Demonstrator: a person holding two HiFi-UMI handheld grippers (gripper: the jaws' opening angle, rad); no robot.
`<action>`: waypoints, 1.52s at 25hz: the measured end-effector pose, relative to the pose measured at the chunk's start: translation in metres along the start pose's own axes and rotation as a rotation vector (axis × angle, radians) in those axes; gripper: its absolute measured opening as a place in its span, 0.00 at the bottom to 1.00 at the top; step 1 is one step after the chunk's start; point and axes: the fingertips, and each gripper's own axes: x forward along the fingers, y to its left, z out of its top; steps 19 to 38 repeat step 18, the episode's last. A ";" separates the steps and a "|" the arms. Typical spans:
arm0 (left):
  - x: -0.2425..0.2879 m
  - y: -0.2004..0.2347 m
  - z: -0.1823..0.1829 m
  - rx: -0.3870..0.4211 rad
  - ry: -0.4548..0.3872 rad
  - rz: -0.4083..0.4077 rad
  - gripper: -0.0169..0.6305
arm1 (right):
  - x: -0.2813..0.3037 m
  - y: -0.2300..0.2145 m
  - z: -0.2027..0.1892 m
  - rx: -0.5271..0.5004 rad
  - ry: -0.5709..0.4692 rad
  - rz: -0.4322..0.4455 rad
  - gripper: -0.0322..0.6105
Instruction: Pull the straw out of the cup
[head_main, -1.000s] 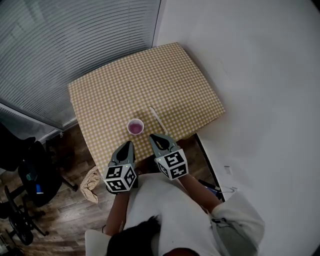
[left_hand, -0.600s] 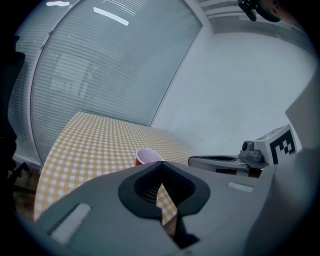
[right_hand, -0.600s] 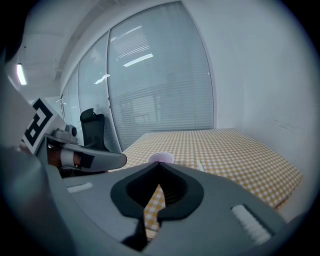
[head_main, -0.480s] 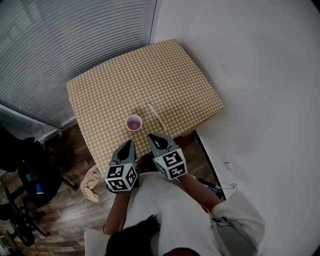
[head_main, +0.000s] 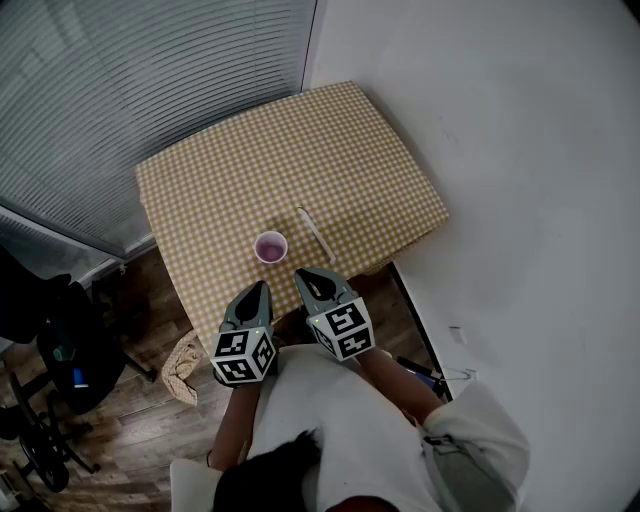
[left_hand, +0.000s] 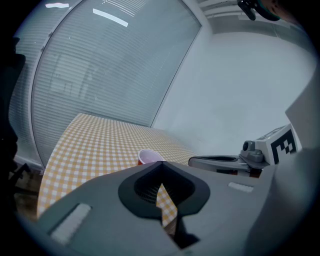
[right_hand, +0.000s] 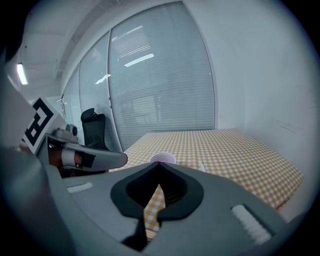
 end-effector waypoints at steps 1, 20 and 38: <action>0.000 0.001 0.000 -0.003 -0.001 0.001 0.05 | 0.001 0.000 0.000 0.001 0.001 0.002 0.06; 0.002 0.003 0.005 -0.029 -0.011 0.007 0.05 | 0.002 -0.004 -0.002 0.000 0.013 0.006 0.06; 0.002 0.003 0.005 -0.029 -0.011 0.007 0.05 | 0.002 -0.004 -0.002 0.000 0.013 0.006 0.06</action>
